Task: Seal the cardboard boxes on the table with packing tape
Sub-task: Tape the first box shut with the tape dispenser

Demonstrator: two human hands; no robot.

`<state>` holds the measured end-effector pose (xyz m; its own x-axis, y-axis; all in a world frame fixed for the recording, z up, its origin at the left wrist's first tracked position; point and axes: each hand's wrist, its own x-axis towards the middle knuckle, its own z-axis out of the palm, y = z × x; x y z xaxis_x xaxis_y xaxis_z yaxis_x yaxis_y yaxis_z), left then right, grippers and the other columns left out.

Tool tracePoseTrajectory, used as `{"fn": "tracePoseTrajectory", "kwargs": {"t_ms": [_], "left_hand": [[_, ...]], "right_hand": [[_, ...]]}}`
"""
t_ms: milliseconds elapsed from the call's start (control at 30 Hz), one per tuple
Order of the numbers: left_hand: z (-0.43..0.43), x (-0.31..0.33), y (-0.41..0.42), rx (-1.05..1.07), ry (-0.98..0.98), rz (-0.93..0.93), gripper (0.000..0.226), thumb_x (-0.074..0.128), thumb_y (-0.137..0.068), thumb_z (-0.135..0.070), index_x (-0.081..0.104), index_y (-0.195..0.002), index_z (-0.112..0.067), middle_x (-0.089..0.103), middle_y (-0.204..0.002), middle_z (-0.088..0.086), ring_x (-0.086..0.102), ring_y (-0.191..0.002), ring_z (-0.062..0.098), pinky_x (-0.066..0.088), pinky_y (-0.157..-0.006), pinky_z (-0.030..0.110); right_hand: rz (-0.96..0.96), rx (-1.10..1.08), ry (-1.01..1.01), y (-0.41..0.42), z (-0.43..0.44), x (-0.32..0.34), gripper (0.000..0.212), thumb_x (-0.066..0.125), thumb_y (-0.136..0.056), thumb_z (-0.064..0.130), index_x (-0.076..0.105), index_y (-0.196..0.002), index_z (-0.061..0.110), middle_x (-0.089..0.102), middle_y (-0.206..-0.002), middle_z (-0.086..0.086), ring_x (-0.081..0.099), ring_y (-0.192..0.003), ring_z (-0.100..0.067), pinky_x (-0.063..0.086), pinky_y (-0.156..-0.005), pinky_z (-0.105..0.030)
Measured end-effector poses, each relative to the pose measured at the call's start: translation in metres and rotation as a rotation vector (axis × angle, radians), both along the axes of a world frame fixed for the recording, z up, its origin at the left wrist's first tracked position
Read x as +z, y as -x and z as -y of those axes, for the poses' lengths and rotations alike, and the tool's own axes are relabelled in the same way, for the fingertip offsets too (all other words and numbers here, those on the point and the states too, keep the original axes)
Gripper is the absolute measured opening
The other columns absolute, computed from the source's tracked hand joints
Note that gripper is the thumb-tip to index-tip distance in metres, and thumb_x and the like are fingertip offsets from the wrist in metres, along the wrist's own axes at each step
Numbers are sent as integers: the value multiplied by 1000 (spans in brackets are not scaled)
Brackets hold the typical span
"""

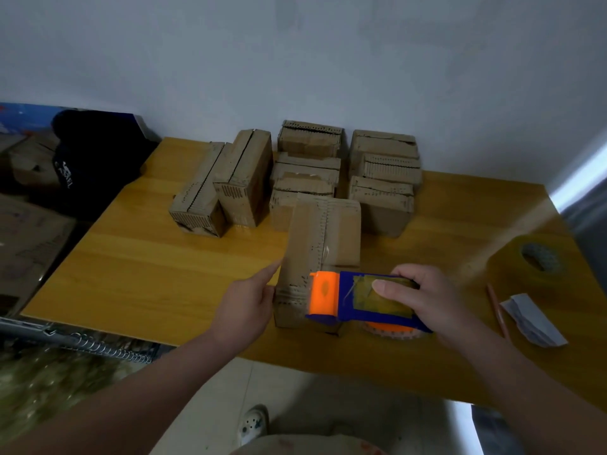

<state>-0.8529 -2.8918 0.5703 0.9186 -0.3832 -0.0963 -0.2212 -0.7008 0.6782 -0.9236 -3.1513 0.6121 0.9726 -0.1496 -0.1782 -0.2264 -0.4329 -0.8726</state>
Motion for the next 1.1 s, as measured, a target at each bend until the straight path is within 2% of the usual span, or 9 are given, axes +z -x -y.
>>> {"fn": "tracePoseTrajectory", "kwargs": {"t_ms": [167, 233, 333, 433, 533, 633, 767, 933, 1100], "left_hand": [[1, 27, -28, -365, -258, -45, 58, 39, -102, -14, 17, -149, -40, 63, -91, 6, 53, -65, 15, 38, -54, 16], [11, 42, -39, -520, -445, -56, 58, 36, -103, -17, 9, -152, -34, 57, -100, 7, 53, -78, 18, 35, -64, 17], [25, 48, -56, -584, -693, 249, 52, 33, -103, -27, 15, -151, -35, 54, -108, 4, 50, -86, 17, 43, -67, 29], [37, 42, -68, -677, -464, 426, 49, 26, -98, -41, 37, -145, -34, 48, -124, 1, 47, -105, 19, 43, -76, 30], [49, 30, -78, -801, -322, 387, 56, 16, -93, -52, 41, -141, -38, 34, -151, -1, 29, -136, 24, 29, -107, 47], [62, 20, -81, -871, -404, 325, 44, 19, -99, -53, 22, -143, -51, -7, -155, -18, -18, -144, 14, -12, -114, 50], [74, 16, -81, -991, -600, 398, 53, 29, -99, -46, -5, -139, -56, -29, -150, -15, -32, -139, 20, -21, -111, 52], [83, 8, -87, -1064, -660, 465, 59, 11, -86, -60, -10, -141, -53, -28, -151, -18, -36, -137, 20, -23, -110, 51], [84, 3, -93, -1077, -590, 445, 61, -1, -89, -59, 11, -147, -47, -16, -153, -23, -31, -140, 17, -16, -115, 53]], "right_hand": [[14, 3, -25, 1, 3, 0, 36, 64, -68, 49, 66, -71, 14, 68, -65, 1, 64, -55, -8, 46, -49, -15], [7, 12, -15, 1, 5, 0, 37, 64, -68, 51, 66, -71, 14, 69, -68, -2, 66, -58, -10, 47, -50, -17], [10, 35, 21, 0, 8, 0, 37, 64, -68, 52, 65, -69, 15, 68, -67, -3, 64, -57, -8, 45, -50, -16], [7, 51, 56, -3, 10, 2, 42, 64, -68, 52, 66, -71, 10, 65, -61, -1, 60, -53, -4, 42, -49, -13], [11, 66, 80, -3, 9, 4, 47, 64, -68, 51, 66, -74, 4, 62, -60, 0, 56, -50, 0, 38, -47, -10], [15, 96, 99, -3, 9, 6, 45, 66, -70, 52, 67, -75, 8, 66, -67, -7, 56, -52, -2, 38, -48, -12], [-16, 93, 77, -3, 10, 9, 37, 75, -76, 43, 67, -78, 8, 68, -68, -4, 59, -55, -3, 42, -50, -14], [-48, 88, 35, -5, 6, 10, 34, 69, -68, 52, 65, -72, 18, 64, -62, 7, 59, -56, -1, 43, -51, -16], [-59, 112, 55, -7, 7, 11, 45, 66, -65, 58, 67, -76, 15, 65, -71, -1, 59, -61, -5, 45, -55, -22]]}}
